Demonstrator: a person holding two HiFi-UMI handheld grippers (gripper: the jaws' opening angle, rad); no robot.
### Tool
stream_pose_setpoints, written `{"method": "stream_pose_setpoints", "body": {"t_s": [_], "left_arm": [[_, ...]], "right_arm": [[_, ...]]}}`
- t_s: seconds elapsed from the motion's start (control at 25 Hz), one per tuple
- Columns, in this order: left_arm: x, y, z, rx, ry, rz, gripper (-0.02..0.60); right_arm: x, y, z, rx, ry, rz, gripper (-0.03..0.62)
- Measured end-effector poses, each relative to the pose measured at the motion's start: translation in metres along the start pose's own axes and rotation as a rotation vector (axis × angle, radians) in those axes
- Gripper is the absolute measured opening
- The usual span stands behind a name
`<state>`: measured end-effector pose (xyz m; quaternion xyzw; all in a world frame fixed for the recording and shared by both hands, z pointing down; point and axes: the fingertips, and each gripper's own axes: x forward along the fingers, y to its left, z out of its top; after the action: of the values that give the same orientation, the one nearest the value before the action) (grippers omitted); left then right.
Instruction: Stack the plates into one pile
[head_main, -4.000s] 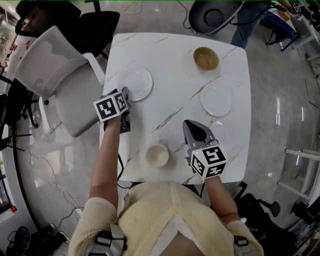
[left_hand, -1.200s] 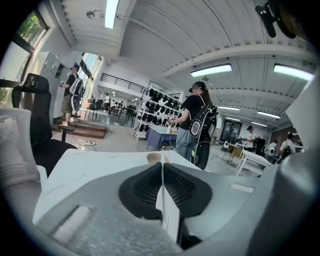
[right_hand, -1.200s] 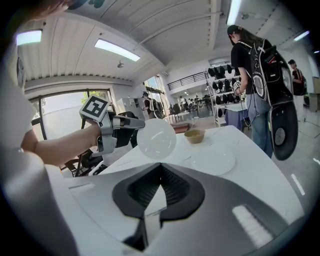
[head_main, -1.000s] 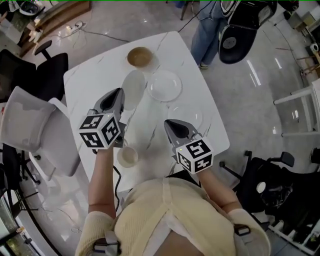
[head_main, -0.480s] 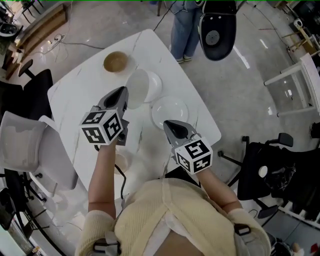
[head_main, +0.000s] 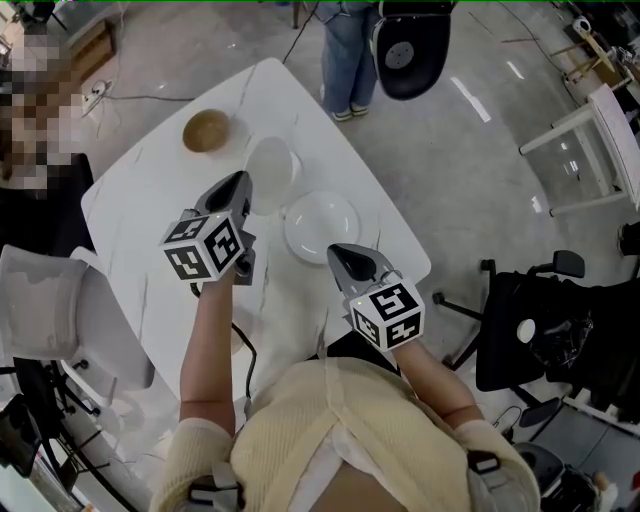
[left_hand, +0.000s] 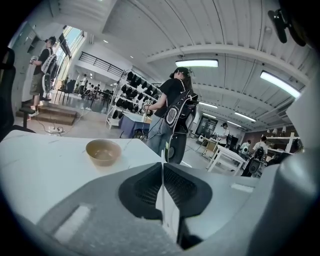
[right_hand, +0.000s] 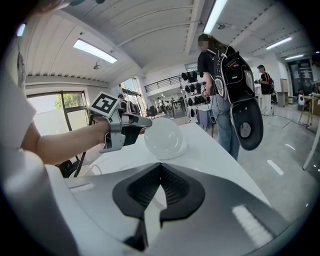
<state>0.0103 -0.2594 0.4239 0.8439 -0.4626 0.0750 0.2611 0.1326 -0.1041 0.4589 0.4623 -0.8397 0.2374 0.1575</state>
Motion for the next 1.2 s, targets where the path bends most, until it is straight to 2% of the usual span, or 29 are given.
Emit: {"method": "stream_pose_setpoints", "body": {"t_s": [0.48, 0.88, 1.2], "left_arm": [[0.014, 0.018, 0.001, -0.065, -0.016, 0.080, 0.010], [0.016, 0.052, -0.011, -0.095, 0.035, 0.184, 0.021], [0.022, 0.077, -0.036, -0.105, 0.112, 0.261, 0.041]], "right_arm": [[-0.001, -0.018, 0.001, 0.008, 0.005, -0.001, 0.003], [0.008, -0.022, 0.004, 0.005, 0.020, 0.026, 0.003], [0.013, -0.028, 0.005, 0.006, 0.027, 0.035, 0.003]]}}
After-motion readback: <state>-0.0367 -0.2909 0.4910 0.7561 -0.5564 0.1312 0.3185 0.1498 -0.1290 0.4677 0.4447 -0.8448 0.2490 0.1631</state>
